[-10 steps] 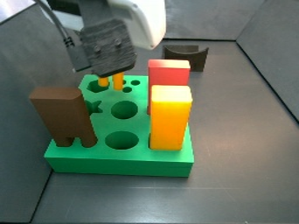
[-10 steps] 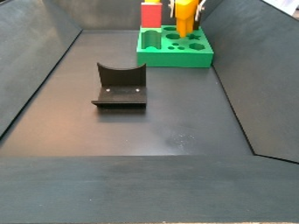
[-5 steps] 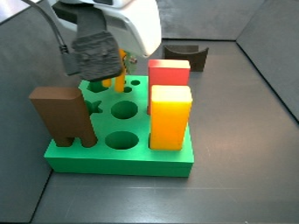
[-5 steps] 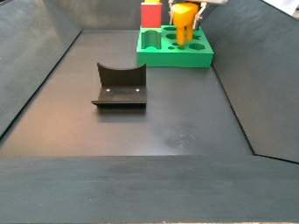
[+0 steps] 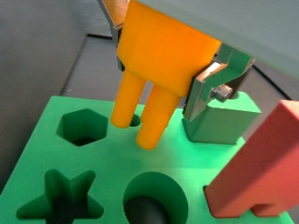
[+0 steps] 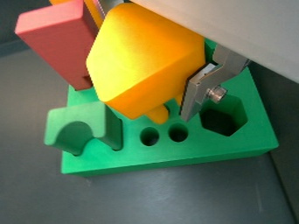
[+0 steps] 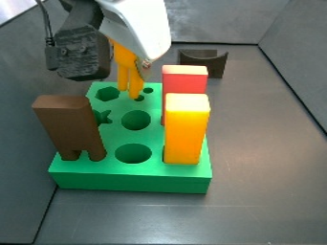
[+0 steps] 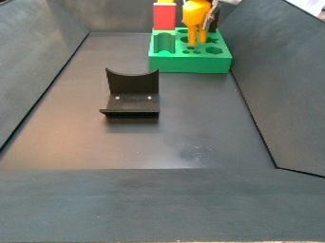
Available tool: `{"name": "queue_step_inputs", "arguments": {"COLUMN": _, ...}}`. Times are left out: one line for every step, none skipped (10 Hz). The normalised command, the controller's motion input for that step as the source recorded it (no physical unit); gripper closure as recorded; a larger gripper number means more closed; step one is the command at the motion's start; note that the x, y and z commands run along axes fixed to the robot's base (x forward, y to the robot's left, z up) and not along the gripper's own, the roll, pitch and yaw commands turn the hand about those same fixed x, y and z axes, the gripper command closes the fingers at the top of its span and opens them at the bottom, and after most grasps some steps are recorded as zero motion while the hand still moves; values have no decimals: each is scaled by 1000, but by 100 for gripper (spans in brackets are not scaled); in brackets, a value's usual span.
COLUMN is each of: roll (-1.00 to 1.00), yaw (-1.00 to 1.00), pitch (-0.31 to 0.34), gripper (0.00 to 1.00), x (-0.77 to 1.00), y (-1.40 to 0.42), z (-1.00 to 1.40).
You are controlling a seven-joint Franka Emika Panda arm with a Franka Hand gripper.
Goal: Pick up the 3 prong object. Move up. Place the 3 prong object on the fixture. Regrasp the 3 prong object. Move to above the board. Insert the 3 prong object.
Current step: Insert the 3 prong object.
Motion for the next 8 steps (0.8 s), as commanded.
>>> {"name": "queue_step_inputs", "arguments": {"roll": 314, "yaw": -534, "pitch": -476, "gripper": 100, "x": 220, "y": 0, "z": 174}}
{"name": "queue_step_inputs", "arguments": {"roll": 310, "yaw": -531, "pitch": -483, "gripper": 100, "x": 214, "y": 0, "z": 180}}
{"name": "queue_step_inputs", "arguments": {"roll": 330, "yaw": -531, "pitch": -477, "gripper": 100, "x": 120, "y": 0, "z": 117}}
{"name": "queue_step_inputs", "arguments": {"roll": 357, "yaw": -440, "pitch": -431, "gripper": 100, "x": -63, "y": 126, "z": -11}}
{"name": "queue_step_inputs", "arguments": {"roll": 430, "yaw": -303, "pitch": -314, "gripper": 100, "x": -197, "y": 151, "z": -146}}
{"name": "queue_step_inputs", "arguments": {"roll": 484, "yaw": -343, "pitch": -261, "gripper": 100, "x": -151, "y": 123, "z": -169}}
{"name": "queue_step_inputs", "arguments": {"roll": 464, "yaw": -329, "pitch": -250, "gripper": 100, "x": -174, "y": 97, "z": -211}}
{"name": "queue_step_inputs", "arguments": {"roll": 411, "yaw": -354, "pitch": -283, "gripper": 100, "x": -26, "y": 0, "z": -209}}
